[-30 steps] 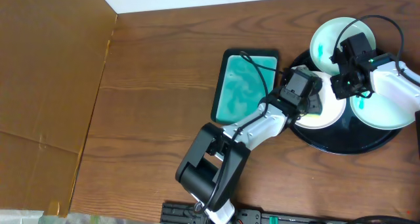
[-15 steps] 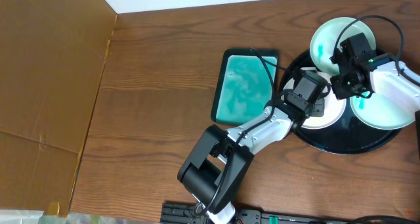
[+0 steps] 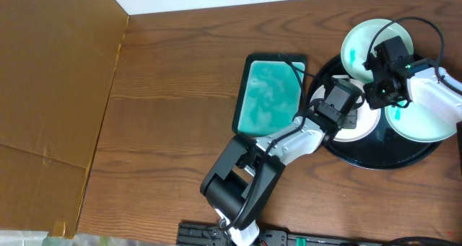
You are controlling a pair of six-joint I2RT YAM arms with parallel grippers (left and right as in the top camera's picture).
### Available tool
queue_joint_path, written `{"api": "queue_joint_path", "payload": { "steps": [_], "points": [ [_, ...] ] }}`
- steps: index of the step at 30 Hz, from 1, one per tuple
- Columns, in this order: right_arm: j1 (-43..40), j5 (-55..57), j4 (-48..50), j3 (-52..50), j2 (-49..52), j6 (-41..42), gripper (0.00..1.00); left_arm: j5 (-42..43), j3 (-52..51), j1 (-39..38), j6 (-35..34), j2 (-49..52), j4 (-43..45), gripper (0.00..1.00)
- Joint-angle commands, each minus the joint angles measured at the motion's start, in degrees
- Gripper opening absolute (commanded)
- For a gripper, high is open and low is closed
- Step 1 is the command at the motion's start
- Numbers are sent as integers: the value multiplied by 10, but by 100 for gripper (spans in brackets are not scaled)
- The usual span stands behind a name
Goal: Clean dirty plates on tray and stack at the side
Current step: 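Scrub the white plate with the sponge in the left gripper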
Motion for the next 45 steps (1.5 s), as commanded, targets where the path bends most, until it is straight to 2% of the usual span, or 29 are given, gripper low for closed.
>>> {"api": "queue_joint_path", "payload": {
  "steps": [1,4,6,12,14,17,18,22,28,35,40,43,45],
  "points": [
    [7,-15,-7,-1,8,6,4,-99,9,1,4,16,-23,7],
    [7,-15,-8,-1,8,6,3,-172,9,7,4,6,-53,8],
    [7,-15,-8,-1,8,6,1,-189,9,11,4,-2,-62,7],
    [7,-15,-9,-1,8,7,2,-189,9,23,-1,-66,-62,7],
    [7,-15,-9,-1,8,7,2,-150,9,23,-12,-80,-57,7],
    [7,-16,-9,-1,8,7,2,-30,9,23,-50,-81,-33,7],
    [7,-16,-9,-1,8,7,2,29,9,23,-82,-68,-17,7],
    [7,-16,-9,-1,8,7,2,75,9,23,-117,-30,6,7],
    [7,-16,-9,-1,8,7,2,68,9,33,-99,16,-5,7],
    [7,-16,-8,-1,8,7,2,-56,8,76,-78,20,-63,7],
    [7,-15,-8,-1,8,7,2,-108,8,109,-54,20,-85,7],
    [7,-15,-9,-1,8,7,2,-110,9,117,-35,14,-71,7],
    [7,-15,-9,-1,8,7,1,-82,11,115,-34,-2,-70,7]
  ]
}}
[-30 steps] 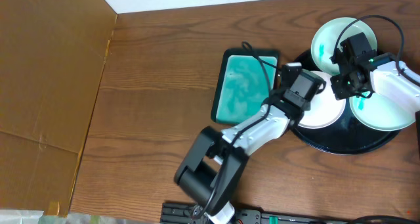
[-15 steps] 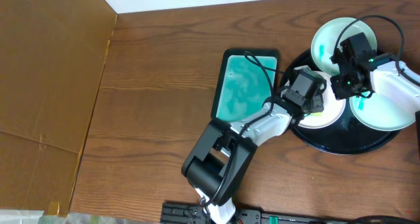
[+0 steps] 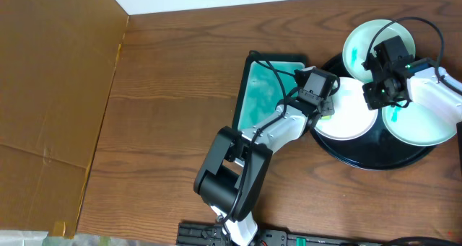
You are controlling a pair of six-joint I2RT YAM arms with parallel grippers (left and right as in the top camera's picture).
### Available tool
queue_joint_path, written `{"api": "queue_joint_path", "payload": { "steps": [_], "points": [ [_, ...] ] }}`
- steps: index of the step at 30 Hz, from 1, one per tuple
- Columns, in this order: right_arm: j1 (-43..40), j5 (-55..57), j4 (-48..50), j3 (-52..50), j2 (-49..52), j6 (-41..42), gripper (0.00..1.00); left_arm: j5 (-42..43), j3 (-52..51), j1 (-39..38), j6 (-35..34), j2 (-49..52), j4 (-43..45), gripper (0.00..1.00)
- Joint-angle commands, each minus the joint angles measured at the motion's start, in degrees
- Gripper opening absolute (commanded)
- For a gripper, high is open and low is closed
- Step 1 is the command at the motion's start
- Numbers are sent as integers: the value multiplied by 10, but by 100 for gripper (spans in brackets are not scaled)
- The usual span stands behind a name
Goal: Clean dirty plates on tray and stack at the side
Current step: 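Scrub the white plate with the sponge in the left gripper, then lift the white plate with the right gripper and set it aside right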
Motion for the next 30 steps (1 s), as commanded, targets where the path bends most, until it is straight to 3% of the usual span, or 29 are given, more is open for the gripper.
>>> {"api": "queue_joint_path", "payload": {
  "steps": [1,7,12,16,24,30],
  "points": [
    [7,-1,-6,-2,9,1,2,-24,-7,23,20,-20,-10,7],
    [7,-2,-6,-2,9,1,2,252,-7,20,-26,-56,49,7],
    [7,-1,-6,-2,9,1,2,260,-7,5,-30,-10,50,7],
    [7,-1,-6,-2,9,1,2,207,-7,8,-25,29,46,7],
    [7,-1,-9,-2,9,1,1,-34,-7,24,48,14,1,7],
    [14,-3,-19,-2,0,1,1,-61,-7,24,48,-84,-11,7]
  ]
}}
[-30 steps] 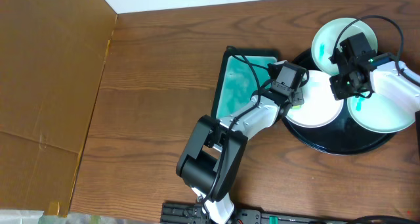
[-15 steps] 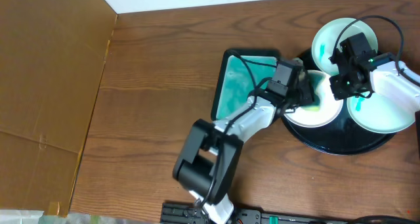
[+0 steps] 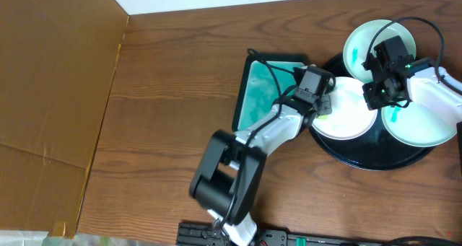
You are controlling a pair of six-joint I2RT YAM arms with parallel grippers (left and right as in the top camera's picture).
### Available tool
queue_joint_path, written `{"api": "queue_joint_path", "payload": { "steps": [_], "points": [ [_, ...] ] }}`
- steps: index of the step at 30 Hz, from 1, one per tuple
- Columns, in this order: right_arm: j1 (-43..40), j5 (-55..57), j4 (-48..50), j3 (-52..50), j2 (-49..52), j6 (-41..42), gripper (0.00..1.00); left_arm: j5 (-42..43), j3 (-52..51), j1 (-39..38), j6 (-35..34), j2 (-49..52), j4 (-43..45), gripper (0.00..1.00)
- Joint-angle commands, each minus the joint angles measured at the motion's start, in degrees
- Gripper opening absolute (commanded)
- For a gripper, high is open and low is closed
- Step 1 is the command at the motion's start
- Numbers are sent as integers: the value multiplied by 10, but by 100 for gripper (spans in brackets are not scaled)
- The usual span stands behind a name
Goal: Clean dirty plates on tray and stack at the side
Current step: 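Lift the white plate with the right gripper and set it aside right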
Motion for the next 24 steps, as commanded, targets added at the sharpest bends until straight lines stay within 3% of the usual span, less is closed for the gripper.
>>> {"api": "queue_joint_path", "payload": {
  "steps": [1,9,14,17,20,24],
  "points": [
    [17,-2,-15,-3,-5,1,1,-85,-5,13,14,-85,-7,7],
    [44,85,-17,-3,-68,0,1,-87,-5,34,14,-233,-50,7],
    [84,222,-16,-3,-133,-25,1,-88,-6,134,14,-269,-96,7],
    [111,306,-12,-3,-159,-71,1,-88,-6,177,14,-268,-134,7],
    [148,474,5,-3,-182,-162,1,-88,-6,215,14,-268,-158,7],
    [185,612,51,-3,-190,-284,1,-88,-6,239,14,-268,-167,7]
  ]
}}
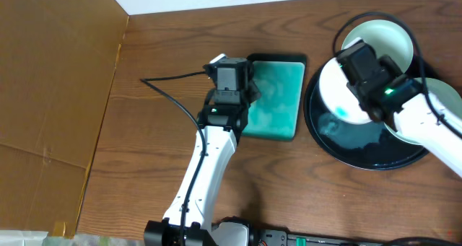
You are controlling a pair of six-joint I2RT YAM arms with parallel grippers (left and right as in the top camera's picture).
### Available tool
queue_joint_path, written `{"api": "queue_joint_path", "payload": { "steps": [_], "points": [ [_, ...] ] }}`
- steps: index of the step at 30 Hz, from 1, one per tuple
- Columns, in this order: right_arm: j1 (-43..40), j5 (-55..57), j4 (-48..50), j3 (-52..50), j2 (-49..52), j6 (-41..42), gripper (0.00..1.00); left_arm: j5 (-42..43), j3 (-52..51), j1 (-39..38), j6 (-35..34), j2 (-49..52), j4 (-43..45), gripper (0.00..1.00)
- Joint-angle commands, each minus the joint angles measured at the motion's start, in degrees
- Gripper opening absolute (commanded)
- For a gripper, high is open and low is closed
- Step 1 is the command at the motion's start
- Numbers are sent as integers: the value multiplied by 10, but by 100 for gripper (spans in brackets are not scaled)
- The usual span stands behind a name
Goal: Clean dirty plates on tray and stack at the side
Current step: 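Lift the white plate with the right gripper and set it aside right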
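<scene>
A round black tray (375, 156) at the right carries white plates with teal smears. One plate (334, 94) lies over the tray's left part, and my right gripper (355, 67) sits on its upper rim, apparently shut on it, with the fingers mostly hidden under the wrist. A second plate (386, 37) lies at the tray's far edge and a third (444, 102) at the right. Teal smears mark the bare tray floor (350, 134). My left gripper (232, 87) hangs over the left edge of the rectangular teal basin (278, 102); its fingers are hidden.
A brown cardboard sheet (58, 102) covers the table's left side. The left arm (202, 174) runs from the front edge up to the basin, its cable (166, 84) looping leftward. A white wall edge bounds the far side.
My left gripper has gone from the middle plate's left rim to the basin's left edge. My right gripper has moved left and up, and the middle plate now sits farther left and up, under it.
At first my left gripper was on the middle plate while my right gripper stood at that plate's right rim. Then the left gripper was at the plate's left rim, twice. Now it is over the basin, and the right gripper has shifted left along with the plate.
</scene>
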Motion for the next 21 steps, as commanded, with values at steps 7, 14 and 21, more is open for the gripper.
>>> {"api": "queue_joint_path", "payload": {
  "steps": [7,14,21],
  "points": [
    [90,222,109,0,-16,-344,1,-7,0,18,7,-2,-10,7],
    [124,297,164,0,-16,-426,1,-7,0,18,0,-2,-21,7],
    [114,246,116,-1,-15,-349,1,-7,0,18,1,-2,-21,7]
  ]
}}
